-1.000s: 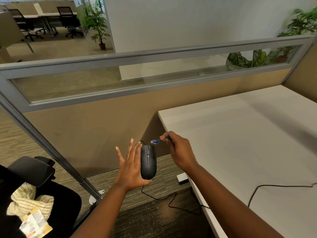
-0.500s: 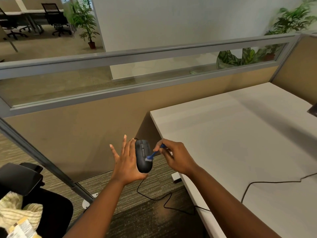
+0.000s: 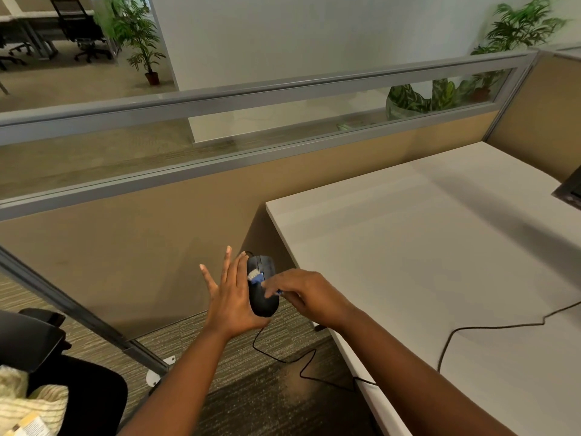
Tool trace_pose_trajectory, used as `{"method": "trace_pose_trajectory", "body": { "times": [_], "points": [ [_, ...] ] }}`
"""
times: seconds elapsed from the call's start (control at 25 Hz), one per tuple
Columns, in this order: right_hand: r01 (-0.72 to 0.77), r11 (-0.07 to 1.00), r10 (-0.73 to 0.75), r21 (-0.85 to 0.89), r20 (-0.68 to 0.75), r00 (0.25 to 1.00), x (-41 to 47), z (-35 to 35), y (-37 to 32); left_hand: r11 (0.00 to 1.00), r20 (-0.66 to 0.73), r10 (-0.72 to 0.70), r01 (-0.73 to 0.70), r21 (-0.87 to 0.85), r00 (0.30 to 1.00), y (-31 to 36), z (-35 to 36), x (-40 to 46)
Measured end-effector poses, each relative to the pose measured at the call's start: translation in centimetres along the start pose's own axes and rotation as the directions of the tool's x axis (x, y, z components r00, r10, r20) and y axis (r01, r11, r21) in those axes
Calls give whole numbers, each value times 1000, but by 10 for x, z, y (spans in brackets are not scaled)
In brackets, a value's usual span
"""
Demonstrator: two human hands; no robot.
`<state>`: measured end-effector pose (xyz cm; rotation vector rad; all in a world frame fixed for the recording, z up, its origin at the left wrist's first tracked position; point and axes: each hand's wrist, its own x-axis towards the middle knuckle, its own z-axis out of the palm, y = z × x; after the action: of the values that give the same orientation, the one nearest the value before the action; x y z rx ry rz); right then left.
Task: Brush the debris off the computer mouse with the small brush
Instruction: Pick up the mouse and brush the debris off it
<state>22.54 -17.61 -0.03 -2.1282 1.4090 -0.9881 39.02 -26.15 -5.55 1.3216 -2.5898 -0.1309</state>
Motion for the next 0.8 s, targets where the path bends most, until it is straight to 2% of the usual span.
{"method": "trace_pose_trajectory", "body": {
  "times": [0.12,0.2,0.36,0.56,0.8],
  "points": [
    [-15,994,21,106,-55,998,1,-6,1,1000,11,-12,12,-4,1000,-2,0,0],
    [-6,995,18,96,-126,992,4,-9,5,1000,19,11,-11,3,1000,-2,0,-1],
    [20,1000,-20,-13,-17,1000,11,-3,6,1000,12,21,-21,23,1000,-1,-1,1],
    [-25,992,20,121,36,999,10,0,4,998,7,-56,56,7,998,-10,-1,1],
    [-107,977,99,187,47,994,9,-5,4,992,-27,-126,125,-35,992,-16,-3,2]
  ]
}}
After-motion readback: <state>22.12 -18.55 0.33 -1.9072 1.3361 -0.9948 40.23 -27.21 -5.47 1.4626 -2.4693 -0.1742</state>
